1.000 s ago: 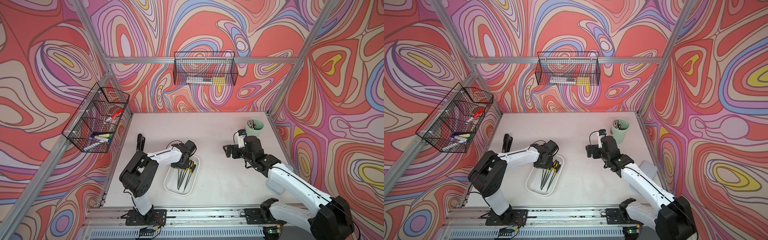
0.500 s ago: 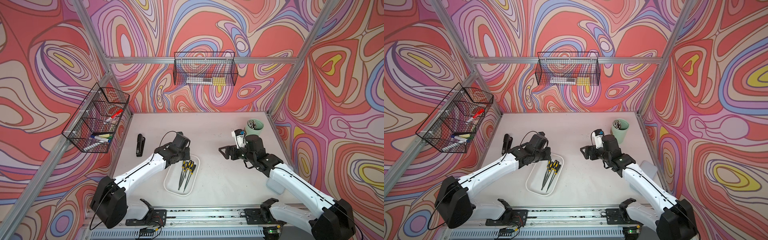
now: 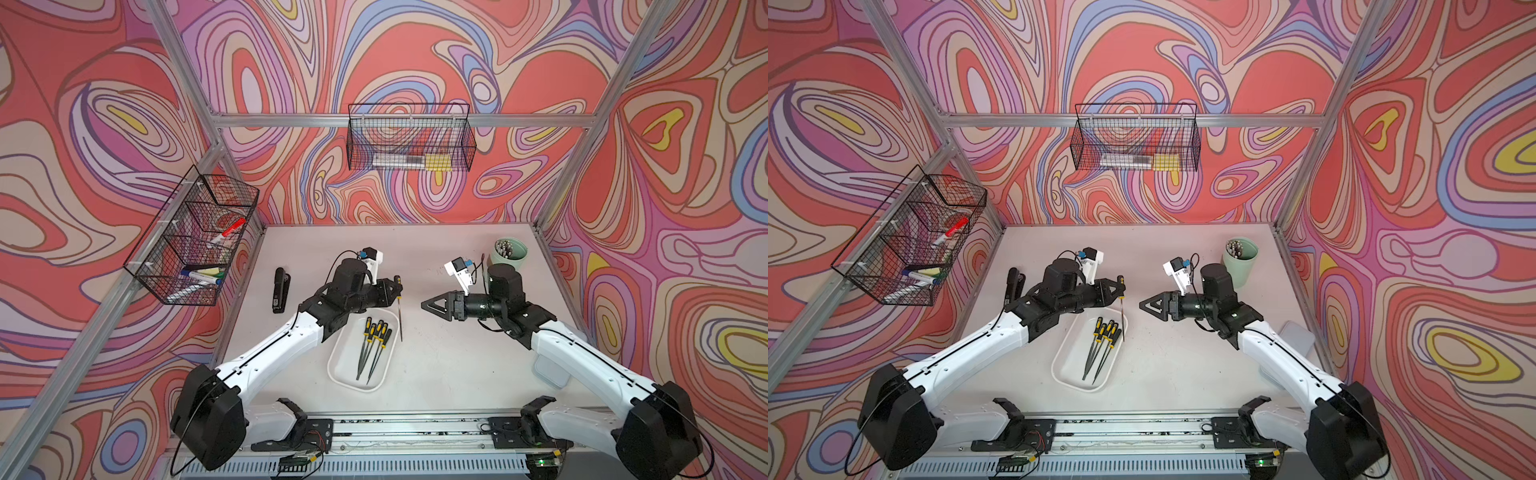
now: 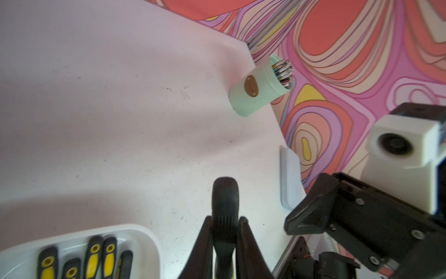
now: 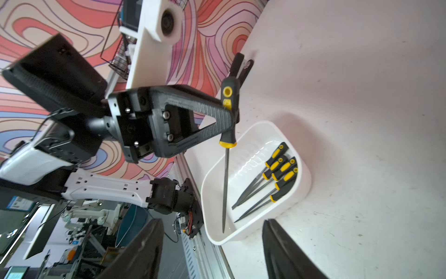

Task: Take the file tool out of the storage box
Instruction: Pick up the file tool from the storage box.

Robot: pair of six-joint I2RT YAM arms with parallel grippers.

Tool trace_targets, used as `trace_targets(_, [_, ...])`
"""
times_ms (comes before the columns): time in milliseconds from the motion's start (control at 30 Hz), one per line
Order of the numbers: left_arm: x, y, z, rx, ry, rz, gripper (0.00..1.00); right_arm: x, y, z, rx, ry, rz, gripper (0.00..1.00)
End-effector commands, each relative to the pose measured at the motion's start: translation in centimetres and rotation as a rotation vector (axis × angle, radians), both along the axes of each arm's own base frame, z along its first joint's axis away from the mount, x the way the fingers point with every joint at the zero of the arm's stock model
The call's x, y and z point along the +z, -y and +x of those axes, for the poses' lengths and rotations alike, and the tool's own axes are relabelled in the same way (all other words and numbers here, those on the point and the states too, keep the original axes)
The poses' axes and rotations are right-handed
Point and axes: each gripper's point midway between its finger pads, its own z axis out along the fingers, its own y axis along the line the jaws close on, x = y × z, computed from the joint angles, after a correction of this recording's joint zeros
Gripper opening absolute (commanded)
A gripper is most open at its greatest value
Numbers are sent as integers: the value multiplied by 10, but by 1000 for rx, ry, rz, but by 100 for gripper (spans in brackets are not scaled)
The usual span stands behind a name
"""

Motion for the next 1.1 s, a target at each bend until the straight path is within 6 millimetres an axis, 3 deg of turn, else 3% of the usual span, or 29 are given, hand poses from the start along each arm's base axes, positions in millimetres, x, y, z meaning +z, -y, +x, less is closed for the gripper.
trace_targets(0, [53, 11, -4, -115, 101, -225, 9, 15, -7, -21, 116, -16, 101, 65])
trace_targets(167, [80, 9, 0, -162, 141, -408, 9, 24, -8, -27, 144, -30, 157, 63])
trace_targets(400, [99, 20, -3, -262, 158, -544, 8, 30, -11, -26, 163, -37, 199, 56])
trace_targets(700, [96, 26, 0, -294, 146, -566, 8, 45, -16, -23, 194, -27, 253, 44])
trace_targets(967, [96, 27, 1, -304, 152, -576, 8, 48, -19, -24, 216, -31, 263, 30])
trace_targets(1067, [97, 28, 1, -307, 158, -581, 8, 48, -20, -24, 221, -33, 264, 29])
